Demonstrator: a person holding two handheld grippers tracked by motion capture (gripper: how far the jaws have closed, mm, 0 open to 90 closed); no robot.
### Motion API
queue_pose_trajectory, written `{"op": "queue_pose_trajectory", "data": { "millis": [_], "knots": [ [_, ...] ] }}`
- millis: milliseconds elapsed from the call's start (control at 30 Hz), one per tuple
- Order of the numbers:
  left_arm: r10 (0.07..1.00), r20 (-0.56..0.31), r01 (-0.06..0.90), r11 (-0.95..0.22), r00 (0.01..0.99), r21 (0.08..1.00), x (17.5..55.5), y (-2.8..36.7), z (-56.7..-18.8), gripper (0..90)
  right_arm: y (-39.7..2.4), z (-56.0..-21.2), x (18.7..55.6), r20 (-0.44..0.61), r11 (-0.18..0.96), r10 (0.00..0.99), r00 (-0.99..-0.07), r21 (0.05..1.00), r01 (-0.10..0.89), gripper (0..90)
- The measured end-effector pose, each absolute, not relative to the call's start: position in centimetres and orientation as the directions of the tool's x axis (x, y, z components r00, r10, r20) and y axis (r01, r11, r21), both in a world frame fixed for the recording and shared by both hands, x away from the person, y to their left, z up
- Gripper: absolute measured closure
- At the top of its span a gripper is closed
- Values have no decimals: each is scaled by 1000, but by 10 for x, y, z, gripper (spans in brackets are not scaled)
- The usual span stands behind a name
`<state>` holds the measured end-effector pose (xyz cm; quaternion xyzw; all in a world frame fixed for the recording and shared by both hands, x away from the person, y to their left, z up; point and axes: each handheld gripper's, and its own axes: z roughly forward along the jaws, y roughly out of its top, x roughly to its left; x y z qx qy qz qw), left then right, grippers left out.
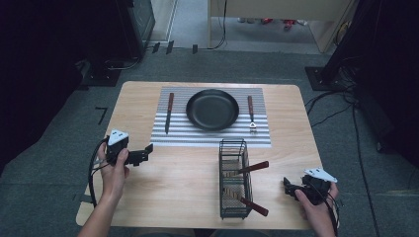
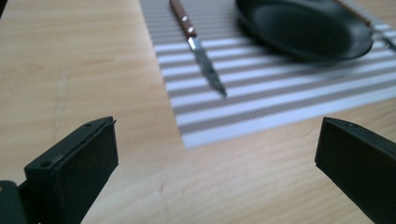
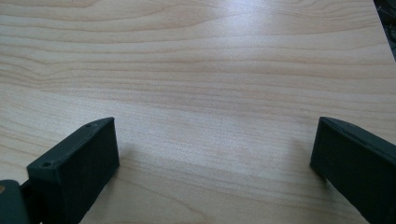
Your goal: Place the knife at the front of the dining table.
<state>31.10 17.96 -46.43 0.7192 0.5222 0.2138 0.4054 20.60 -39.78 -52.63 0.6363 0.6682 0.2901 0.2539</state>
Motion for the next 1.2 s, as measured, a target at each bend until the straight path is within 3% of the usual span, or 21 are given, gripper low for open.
{"op": "queue_pose_trajectory", "data": {
  "millis": [500, 867, 1200],
  "knots": [
    [957, -100, 637, -101, 272, 764, 269, 225, -504, 0, -398, -526, 206, 30, 22, 998, -61, 711, 703, 5],
    [950, 34, 649, -238, 311, 723, 265, 207, -518, 0, -398, -526, 206, 29, 18, 998, -54, 711, 703, 5],
    [955, 3, 676, -212, 296, 706, 269, 203, -519, 0, -398, -526, 206, 29, 17, 998, -54, 711, 703, 5]
  ]
}}
